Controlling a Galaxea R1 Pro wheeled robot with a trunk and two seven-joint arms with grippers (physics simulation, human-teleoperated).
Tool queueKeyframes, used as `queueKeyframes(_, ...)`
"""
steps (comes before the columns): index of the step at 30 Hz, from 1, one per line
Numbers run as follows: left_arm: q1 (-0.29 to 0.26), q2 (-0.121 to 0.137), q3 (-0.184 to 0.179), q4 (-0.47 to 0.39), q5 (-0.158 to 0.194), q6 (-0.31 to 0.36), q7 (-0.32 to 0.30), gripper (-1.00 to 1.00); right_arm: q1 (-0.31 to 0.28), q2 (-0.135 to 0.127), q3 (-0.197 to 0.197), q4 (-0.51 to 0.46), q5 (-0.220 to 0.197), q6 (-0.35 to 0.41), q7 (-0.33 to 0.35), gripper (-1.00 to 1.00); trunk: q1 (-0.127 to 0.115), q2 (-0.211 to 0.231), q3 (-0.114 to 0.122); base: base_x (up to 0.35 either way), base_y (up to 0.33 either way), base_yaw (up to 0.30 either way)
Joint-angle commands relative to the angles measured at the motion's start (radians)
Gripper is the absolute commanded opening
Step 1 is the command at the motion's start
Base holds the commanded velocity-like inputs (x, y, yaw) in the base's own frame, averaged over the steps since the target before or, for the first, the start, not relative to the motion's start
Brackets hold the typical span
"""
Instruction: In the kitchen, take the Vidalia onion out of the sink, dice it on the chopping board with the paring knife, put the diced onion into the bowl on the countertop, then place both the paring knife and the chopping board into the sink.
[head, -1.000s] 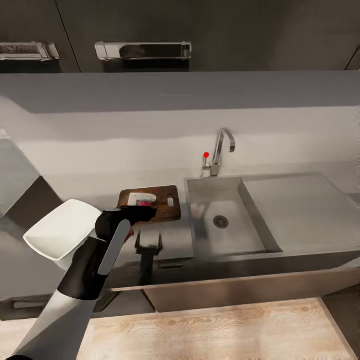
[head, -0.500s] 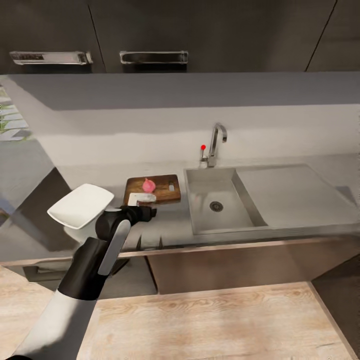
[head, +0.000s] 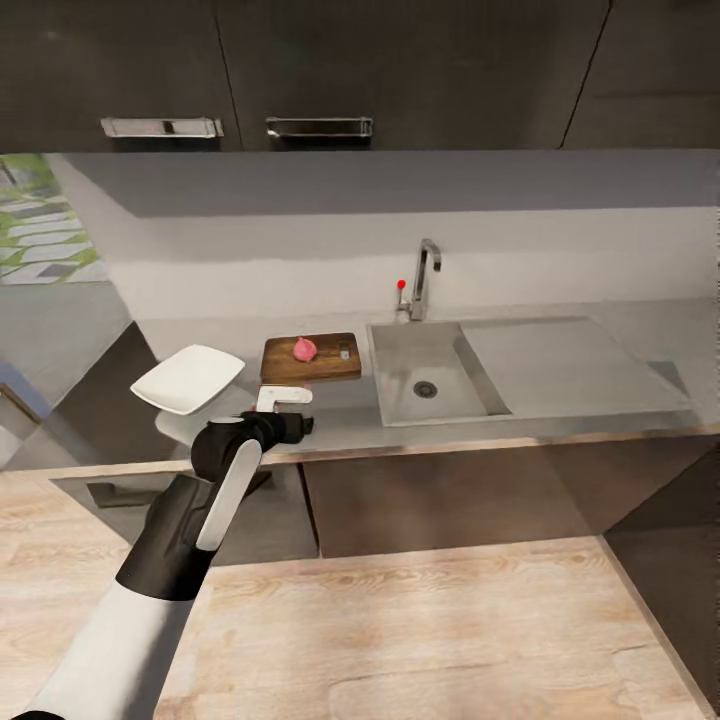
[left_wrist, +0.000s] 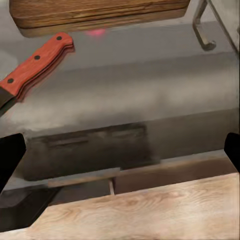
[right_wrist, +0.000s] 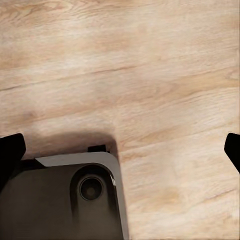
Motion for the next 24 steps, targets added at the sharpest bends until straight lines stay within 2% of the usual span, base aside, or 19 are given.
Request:
queueKeyframes(1, -0.001, 0.000, -0.001, 0.000, 0.011, 0.003, 0.010, 1.00, -0.001, 0.000, -0.005, 0.001, 0.010, -0.003, -0.003, 1.00, 0.000, -0.002, 0.000, -0.345, 0.000, 0.000)
queueKeyframes(15, 0.006, 0.000, -0.001, 0.002, 0.011, 0.003, 0.010, 1.00, -0.001, 0.000, -0.005, 0.001, 0.010, -0.003, -0.003, 1.00, 0.000, -0.002, 0.022, -0.345, 0.000, 0.000)
queueKeyframes(20, 0.057, 0.000, -0.001, -0.001, 0.011, 0.001, 0.009, 1.00, -0.001, -0.001, -0.005, 0.000, 0.010, -0.003, -0.003, 1.00, 0.000, -0.002, 0.026, -0.317, 0.000, 0.000)
queueKeyframes(24, 0.098, 0.001, -0.001, -0.005, 0.011, -0.002, 0.008, 1.00, -0.001, -0.001, -0.005, 0.000, 0.010, -0.003, -0.003, 1.00, 0.000, -0.002, 0.027, -0.109, 0.000, 0.000)
